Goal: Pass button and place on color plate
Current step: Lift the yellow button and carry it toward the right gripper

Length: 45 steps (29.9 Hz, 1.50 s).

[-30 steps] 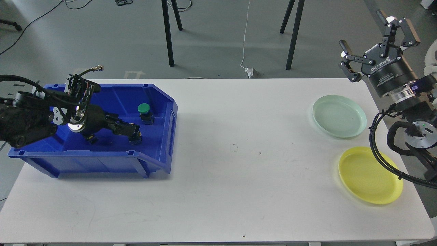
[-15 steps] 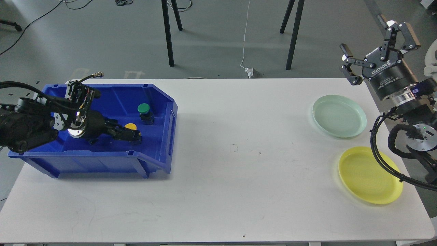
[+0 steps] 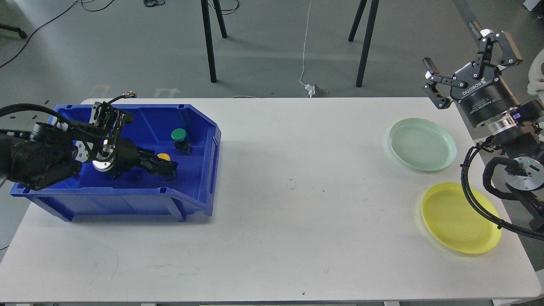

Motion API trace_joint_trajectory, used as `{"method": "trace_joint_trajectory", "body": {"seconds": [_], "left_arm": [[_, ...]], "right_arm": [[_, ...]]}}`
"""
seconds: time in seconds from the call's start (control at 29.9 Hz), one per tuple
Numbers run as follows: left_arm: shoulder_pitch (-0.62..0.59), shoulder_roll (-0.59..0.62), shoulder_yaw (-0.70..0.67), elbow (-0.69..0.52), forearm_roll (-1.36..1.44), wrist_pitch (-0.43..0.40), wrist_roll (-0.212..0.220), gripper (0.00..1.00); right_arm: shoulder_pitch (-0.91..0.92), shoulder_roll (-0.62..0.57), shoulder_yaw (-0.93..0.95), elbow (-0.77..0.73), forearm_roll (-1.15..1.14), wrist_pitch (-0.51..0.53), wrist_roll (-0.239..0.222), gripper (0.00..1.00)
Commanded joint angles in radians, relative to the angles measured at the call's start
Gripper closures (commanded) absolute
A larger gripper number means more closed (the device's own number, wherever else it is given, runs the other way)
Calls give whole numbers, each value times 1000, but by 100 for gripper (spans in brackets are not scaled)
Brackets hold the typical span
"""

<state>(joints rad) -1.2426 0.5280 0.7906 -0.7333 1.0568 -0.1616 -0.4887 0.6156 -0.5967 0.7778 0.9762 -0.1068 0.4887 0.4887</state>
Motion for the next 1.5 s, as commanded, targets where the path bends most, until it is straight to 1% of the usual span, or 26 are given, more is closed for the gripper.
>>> {"method": "trace_joint_trajectory", "body": {"seconds": [0.0, 0.13, 0.23, 0.3, 0.33, 0.4, 0.53, 0.73, 0.83, 0.94, 1.04, 1.17, 1.2, 1.27, 1.37, 1.4, 1.47], "left_arm": [[-5, 0, -1, 0, -1, -1, 0, 39], [2, 0, -19, 0, -3, -3, 0, 45], [5, 1, -30, -1, -1, -1, 0, 61], [5, 3, -30, -1, 0, 2, 0, 74], [5, 3, -30, -1, 0, 2, 0, 79], [3, 3, -30, -1, 0, 4, 0, 84], [-1, 3, -31, -1, 0, 4, 0, 89], [-17, 21, -36, -8, -1, -1, 0, 89], [-60, 75, -66, -26, -3, -15, 0, 89], [-106, 157, -172, -93, -3, -85, 0, 89], [-136, 271, -353, -199, -3, -189, 0, 89], [-115, 427, -650, -423, -21, -327, 0, 89], [-98, 444, -703, -470, -35, -327, 0, 89], [-55, 455, -793, -558, -118, -327, 0, 89], [-26, 423, -896, -621, -294, -327, 0, 89], [-17, 391, -915, -629, -349, -327, 0, 89], [9, 290, -947, -632, -449, -327, 0, 89]], "right_arm": [[0, 0, 0, -1, -1, 0, 0, 1], [-2, 0, 0, -1, -1, 0, 0, 1], [-7, 0, 1, -1, -1, 0, 0, 1], [-8, 0, 6, -1, 1, 0, 0, 1], [-8, -2, 6, -1, -1, 0, 0, 1], [-10, -2, 6, -1, -1, 0, 0, 1], [-10, -2, 6, -1, -1, 0, 0, 1], [-10, 0, 6, -1, -1, 0, 0, 1], [-10, 0, 20, -1, 2, 0, 0, 1], [-11, 0, 31, 3, 4, 0, 0, 1], [-11, 12, 47, -1, 2, 0, 0, 1], [-2, 15, 69, -1, 2, 0, 0, 1], [-2, 15, 77, 1, 2, 0, 0, 1], [-4, 15, 87, 4, 4, 0, 0, 1], [-11, 11, 89, 13, 4, 0, 0, 1], [-13, 8, 89, 16, 4, 0, 0, 1], [-23, 3, 89, 30, 2, 0, 0, 1]]}}
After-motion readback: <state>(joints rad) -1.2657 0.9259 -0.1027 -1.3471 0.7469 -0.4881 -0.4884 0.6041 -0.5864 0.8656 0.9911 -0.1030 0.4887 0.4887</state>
